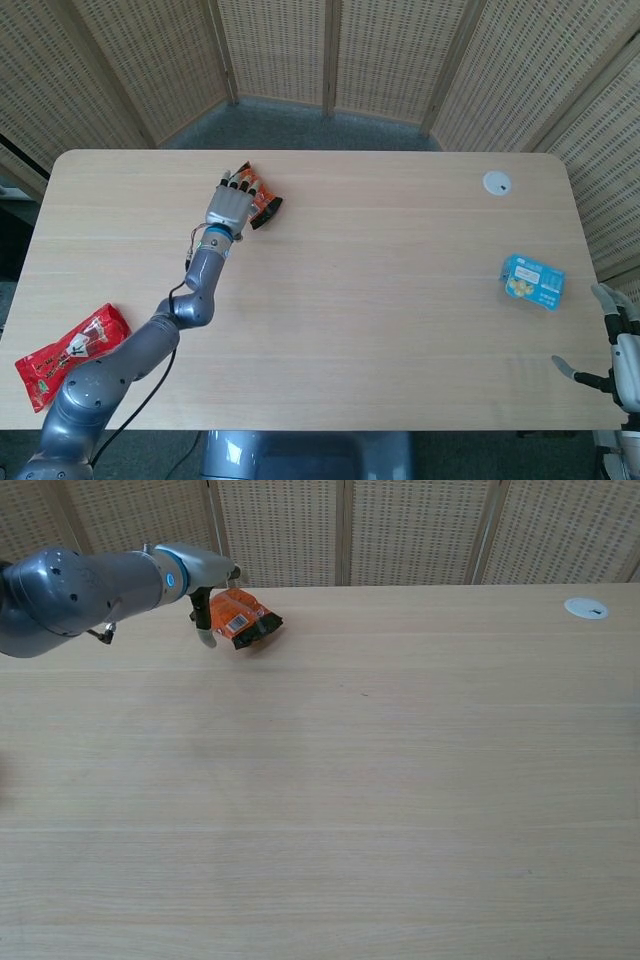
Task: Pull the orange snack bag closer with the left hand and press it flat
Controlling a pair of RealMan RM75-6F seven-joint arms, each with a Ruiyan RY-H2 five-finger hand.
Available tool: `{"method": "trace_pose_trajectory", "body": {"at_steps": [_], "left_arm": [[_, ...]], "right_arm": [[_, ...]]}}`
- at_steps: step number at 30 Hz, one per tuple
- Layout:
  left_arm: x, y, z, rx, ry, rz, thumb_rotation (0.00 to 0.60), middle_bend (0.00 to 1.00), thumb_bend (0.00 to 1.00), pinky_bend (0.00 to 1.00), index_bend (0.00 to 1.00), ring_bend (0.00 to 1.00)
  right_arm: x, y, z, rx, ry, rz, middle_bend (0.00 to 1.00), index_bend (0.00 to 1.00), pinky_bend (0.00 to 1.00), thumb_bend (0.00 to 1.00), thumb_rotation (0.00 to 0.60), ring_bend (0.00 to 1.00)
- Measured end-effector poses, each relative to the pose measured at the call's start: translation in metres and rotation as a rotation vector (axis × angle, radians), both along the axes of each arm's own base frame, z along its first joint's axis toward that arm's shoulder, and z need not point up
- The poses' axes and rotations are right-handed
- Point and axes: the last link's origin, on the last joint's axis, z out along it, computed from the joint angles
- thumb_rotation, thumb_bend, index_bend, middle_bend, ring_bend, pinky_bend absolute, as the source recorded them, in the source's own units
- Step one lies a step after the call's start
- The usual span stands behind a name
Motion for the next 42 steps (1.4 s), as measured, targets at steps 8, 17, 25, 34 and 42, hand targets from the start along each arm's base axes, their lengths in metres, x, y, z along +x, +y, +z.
{"method": "trace_pose_trajectory", "body": {"at_steps": [8, 17, 25, 34, 42], "left_arm": [[-0.012, -0.003, -0.018, -0.023, -0.008, 0.082, 0.600, 0.00, 0.00, 0.00, 0.00, 0.00], [-0.027, -0.011, -0.028, -0.103, -0.008, 0.113, 0.600, 0.00, 0.00, 0.00, 0.00, 0.00], [-0.026, -0.016, -0.017, -0.198, -0.047, 0.066, 0.600, 0.00, 0.00, 0.06, 0.02, 0.00], [-0.012, -0.070, 0.012, -0.415, -0.080, 0.031, 0.600, 0.00, 0.00, 0.17, 0.14, 0.00], [-0.024, -0.102, 0.056, -0.454, 0.007, 0.238, 0.600, 0.00, 0.00, 0.14, 0.18, 0.00]], "right_arm": [[0.004, 0.001, 0.002, -0.006, -0.010, 0.014, 0.00, 0.00, 0.00, 0.00, 0.600, 0.00], [0.008, 0.003, 0.003, -0.013, -0.017, 0.026, 0.00, 0.00, 0.00, 0.00, 0.600, 0.00], [0.009, 0.003, 0.003, -0.007, -0.026, 0.034, 0.00, 0.00, 0.00, 0.00, 0.600, 0.00], [0.011, 0.003, 0.002, 0.000, -0.030, 0.044, 0.00, 0.00, 0.00, 0.00, 0.600, 0.00], [0.009, 0.003, 0.003, 0.004, -0.036, 0.039, 0.00, 0.00, 0.00, 0.00, 0.600, 0.00]]}}
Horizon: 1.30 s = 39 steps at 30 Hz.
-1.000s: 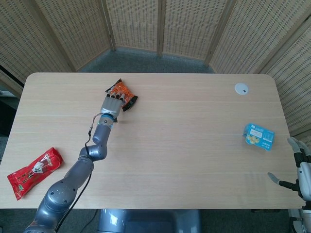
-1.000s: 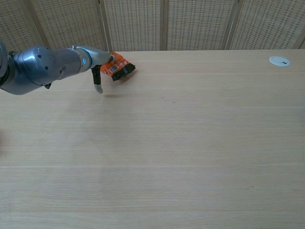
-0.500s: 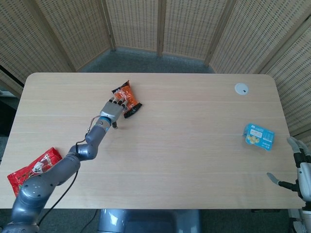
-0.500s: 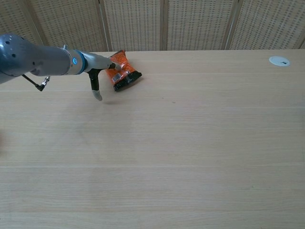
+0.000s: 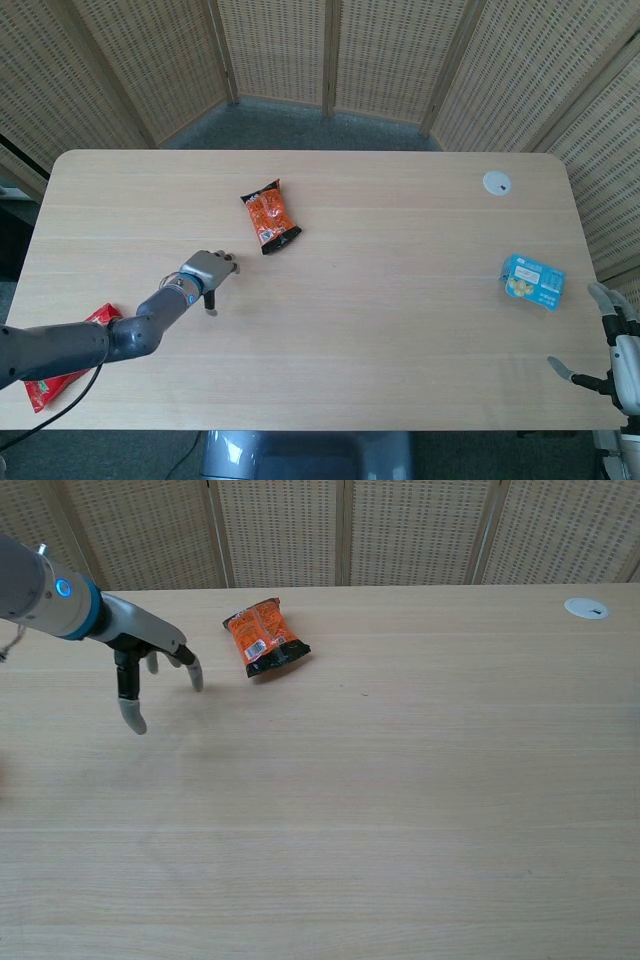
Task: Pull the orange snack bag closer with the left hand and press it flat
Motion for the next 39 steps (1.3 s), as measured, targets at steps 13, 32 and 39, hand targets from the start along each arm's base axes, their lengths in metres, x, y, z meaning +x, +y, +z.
{"method": "trace_pose_trajectory", "body": {"at_steps": [13, 32, 39], "left_arm": [[0.047, 0.026, 0.000, 0.126, -0.097, -0.218, 0.600, 0.00, 0.00, 0.00, 0.12, 0.00], [0.077, 0.090, -0.069, 0.339, -0.105, -0.314, 0.600, 0.00, 0.00, 0.00, 0.08, 0.00], [0.066, 0.093, -0.095, 0.331, -0.066, -0.260, 0.600, 0.00, 0.00, 0.00, 0.07, 0.00]], "right_arm": [[-0.002, 0.000, 0.001, 0.000, 0.000, -0.006, 0.00, 0.00, 0.00, 0.00, 0.600, 0.00], [-0.009, -0.001, 0.003, -0.002, 0.004, -0.032, 0.00, 0.00, 0.00, 0.00, 0.600, 0.00], [-0.010, -0.002, 0.004, -0.005, 0.000, -0.037, 0.00, 0.00, 0.00, 0.00, 0.600, 0.00]]}}
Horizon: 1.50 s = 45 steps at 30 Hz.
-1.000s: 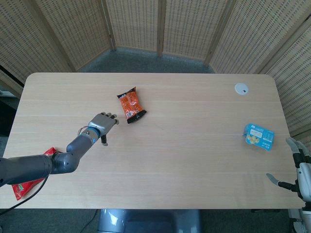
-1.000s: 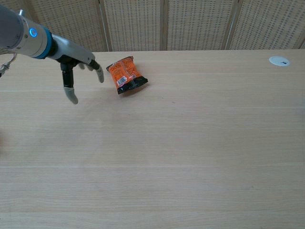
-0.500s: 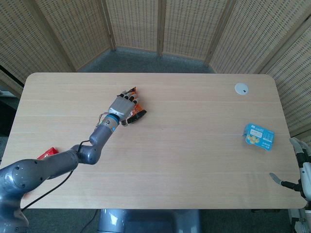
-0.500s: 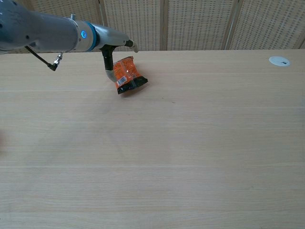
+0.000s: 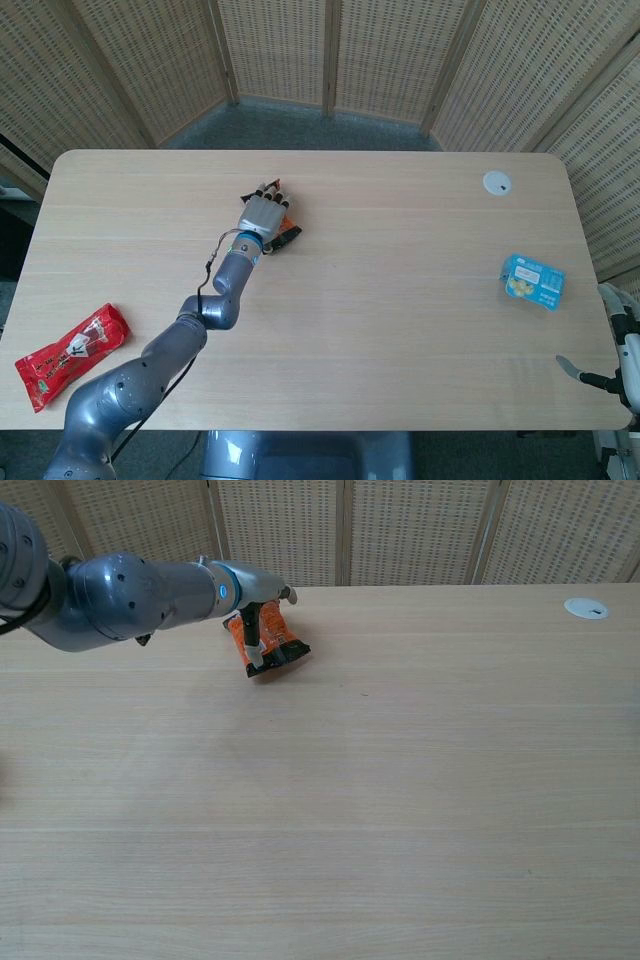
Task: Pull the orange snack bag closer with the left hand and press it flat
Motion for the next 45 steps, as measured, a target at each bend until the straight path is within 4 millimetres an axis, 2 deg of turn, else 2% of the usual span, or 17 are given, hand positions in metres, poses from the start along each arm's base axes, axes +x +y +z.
{"method": "trace_pose_trajectory", "body": {"at_steps": [6, 11, 15, 21, 27, 29, 31, 38, 45], "left_arm": [[-0.018, -0.009, -0.016, -0.065, 0.018, 0.051, 0.600, 0.00, 0.00, 0.00, 0.06, 0.00], [-0.027, -0.013, -0.011, -0.099, 0.024, 0.042, 0.600, 0.00, 0.00, 0.00, 0.07, 0.00], [-0.033, -0.019, 0.001, -0.136, 0.017, 0.025, 0.600, 0.00, 0.00, 0.00, 0.08, 0.00], [-0.035, -0.050, 0.029, -0.220, 0.000, -0.007, 0.600, 0.00, 0.00, 0.00, 0.10, 0.00], [-0.051, -0.085, 0.079, -0.260, 0.050, 0.034, 0.600, 0.00, 0.00, 0.04, 0.20, 0.00], [-0.060, -0.090, 0.099, -0.237, 0.086, 0.070, 0.600, 0.00, 0.00, 0.04, 0.19, 0.00], [-0.066, -0.093, 0.109, -0.214, 0.093, 0.095, 0.600, 0.00, 0.00, 0.04, 0.16, 0.00], [-0.056, -0.083, 0.106, -0.173, 0.087, -0.024, 0.600, 0.00, 0.00, 0.00, 0.07, 0.00], [-0.052, -0.062, 0.084, -0.107, 0.087, -0.115, 0.600, 0.00, 0.00, 0.00, 0.05, 0.00]], "right_arm": [[0.002, 0.000, -0.001, 0.003, -0.007, 0.008, 0.00, 0.00, 0.00, 0.00, 0.600, 0.00], [0.004, 0.001, 0.000, 0.003, -0.014, 0.016, 0.00, 0.00, 0.00, 0.00, 0.600, 0.00], [0.007, 0.002, 0.000, 0.001, -0.020, 0.024, 0.00, 0.00, 0.00, 0.00, 0.600, 0.00], [0.009, 0.004, 0.000, 0.007, -0.027, 0.030, 0.00, 0.00, 0.00, 0.00, 0.600, 0.00], [0.010, 0.004, 0.000, 0.008, -0.032, 0.032, 0.00, 0.00, 0.00, 0.00, 0.600, 0.00], [0.009, 0.004, 0.000, 0.009, -0.034, 0.032, 0.00, 0.00, 0.00, 0.00, 0.600, 0.00], [0.009, 0.004, 0.000, 0.013, -0.034, 0.033, 0.00, 0.00, 0.00, 0.00, 0.600, 0.00], [0.009, 0.004, -0.001, 0.017, -0.034, 0.033, 0.00, 0.00, 0.00, 0.00, 0.600, 0.00], [0.007, 0.003, 0.001, 0.010, -0.034, 0.023, 0.00, 0.00, 0.00, 0.00, 0.600, 0.00]]}}
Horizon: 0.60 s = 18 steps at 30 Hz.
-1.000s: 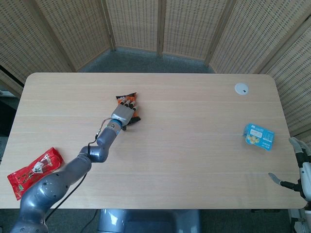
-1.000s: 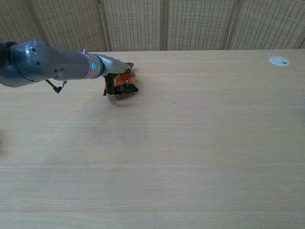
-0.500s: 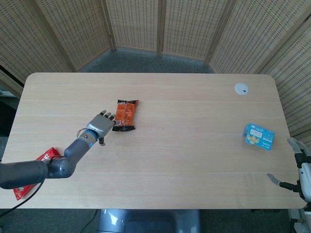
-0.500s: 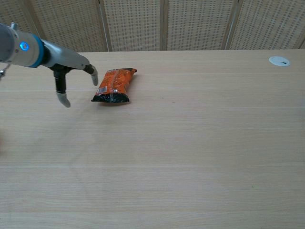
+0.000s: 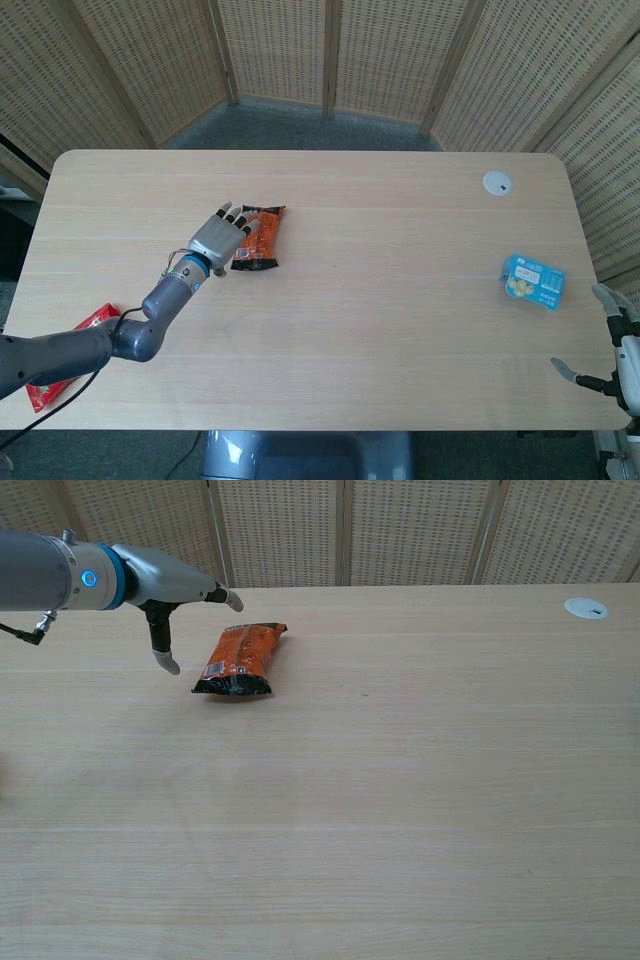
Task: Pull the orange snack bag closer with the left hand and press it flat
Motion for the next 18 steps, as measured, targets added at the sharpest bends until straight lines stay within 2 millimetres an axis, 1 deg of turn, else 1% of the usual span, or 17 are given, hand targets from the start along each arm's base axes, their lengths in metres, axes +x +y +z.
{"method": "trace_pose_trajectory", "body": {"at_steps": [5, 11, 14, 18], "left_arm": [[-0.002, 0.010, -0.021, 0.017, 0.001, 0.003, 0.600, 0.00, 0.00, 0.00, 0.05, 0.00], [-0.008, 0.010, -0.048, -0.011, 0.008, 0.033, 0.600, 0.00, 0.00, 0.00, 0.05, 0.00], [-0.011, 0.007, -0.051, -0.029, 0.015, 0.037, 0.600, 0.00, 0.00, 0.00, 0.06, 0.00], [-0.015, 0.001, -0.043, -0.052, 0.024, 0.038, 0.600, 0.00, 0.00, 0.00, 0.07, 0.00]], "right_arm": [[-0.002, 0.000, 0.002, -0.008, 0.000, -0.007, 0.00, 0.00, 0.00, 0.00, 0.600, 0.00], [-0.002, 0.001, 0.003, -0.012, 0.000, -0.007, 0.00, 0.00, 0.00, 0.00, 0.600, 0.00], [-0.002, 0.001, 0.004, -0.014, 0.001, -0.009, 0.00, 0.00, 0.00, 0.00, 0.600, 0.00], [-0.002, 0.001, 0.002, -0.007, 0.001, -0.009, 0.00, 0.00, 0.00, 0.00, 0.600, 0.00]]}}
